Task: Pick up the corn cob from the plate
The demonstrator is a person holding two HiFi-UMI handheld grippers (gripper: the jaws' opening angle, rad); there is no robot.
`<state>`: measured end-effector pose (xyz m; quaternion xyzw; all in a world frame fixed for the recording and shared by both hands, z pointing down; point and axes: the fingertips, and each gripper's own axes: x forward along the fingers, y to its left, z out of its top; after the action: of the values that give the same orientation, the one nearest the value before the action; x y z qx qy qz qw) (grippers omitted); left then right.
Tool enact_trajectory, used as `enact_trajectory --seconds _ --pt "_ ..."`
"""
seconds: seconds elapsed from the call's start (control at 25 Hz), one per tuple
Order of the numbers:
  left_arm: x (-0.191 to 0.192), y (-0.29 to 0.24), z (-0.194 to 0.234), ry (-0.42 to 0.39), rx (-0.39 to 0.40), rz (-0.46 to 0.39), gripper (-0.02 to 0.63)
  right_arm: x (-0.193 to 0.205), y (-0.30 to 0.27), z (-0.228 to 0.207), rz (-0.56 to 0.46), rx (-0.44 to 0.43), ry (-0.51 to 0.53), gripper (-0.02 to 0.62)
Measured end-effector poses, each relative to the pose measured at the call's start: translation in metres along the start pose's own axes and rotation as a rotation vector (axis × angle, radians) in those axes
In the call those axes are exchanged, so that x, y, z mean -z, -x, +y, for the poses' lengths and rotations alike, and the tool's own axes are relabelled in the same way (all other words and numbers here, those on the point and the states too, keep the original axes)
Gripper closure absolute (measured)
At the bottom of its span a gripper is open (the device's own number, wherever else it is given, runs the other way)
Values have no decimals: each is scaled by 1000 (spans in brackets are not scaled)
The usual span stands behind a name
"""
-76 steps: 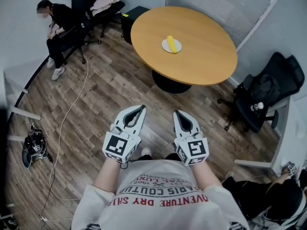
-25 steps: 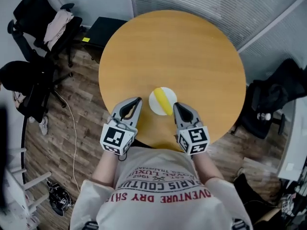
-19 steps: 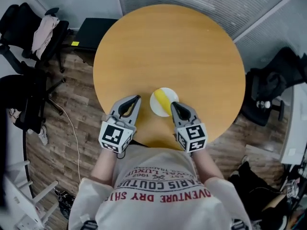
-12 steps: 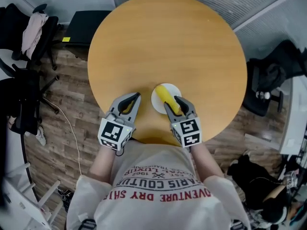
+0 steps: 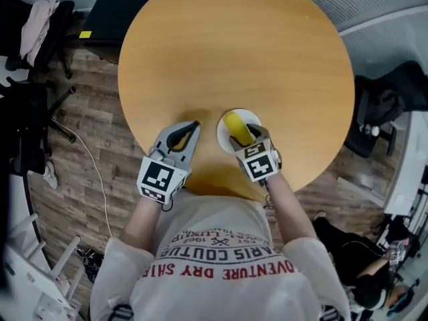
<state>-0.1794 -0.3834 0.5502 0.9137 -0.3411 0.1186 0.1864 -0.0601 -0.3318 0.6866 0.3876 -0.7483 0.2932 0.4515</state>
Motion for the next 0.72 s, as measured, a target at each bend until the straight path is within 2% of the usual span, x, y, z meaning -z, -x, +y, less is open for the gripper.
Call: enact_trajectory --seconds 0.28,0.56,0.72 --pt "7 0 12 21 6 15 574 3 -21 2 112 4 -2 334" --pt "11 0 14 31 20 19 574 4 -23 3 157 5 -11 330" --pt "11 -2 12 36 22 27 574 4 -22 2 142 1 -9 330"
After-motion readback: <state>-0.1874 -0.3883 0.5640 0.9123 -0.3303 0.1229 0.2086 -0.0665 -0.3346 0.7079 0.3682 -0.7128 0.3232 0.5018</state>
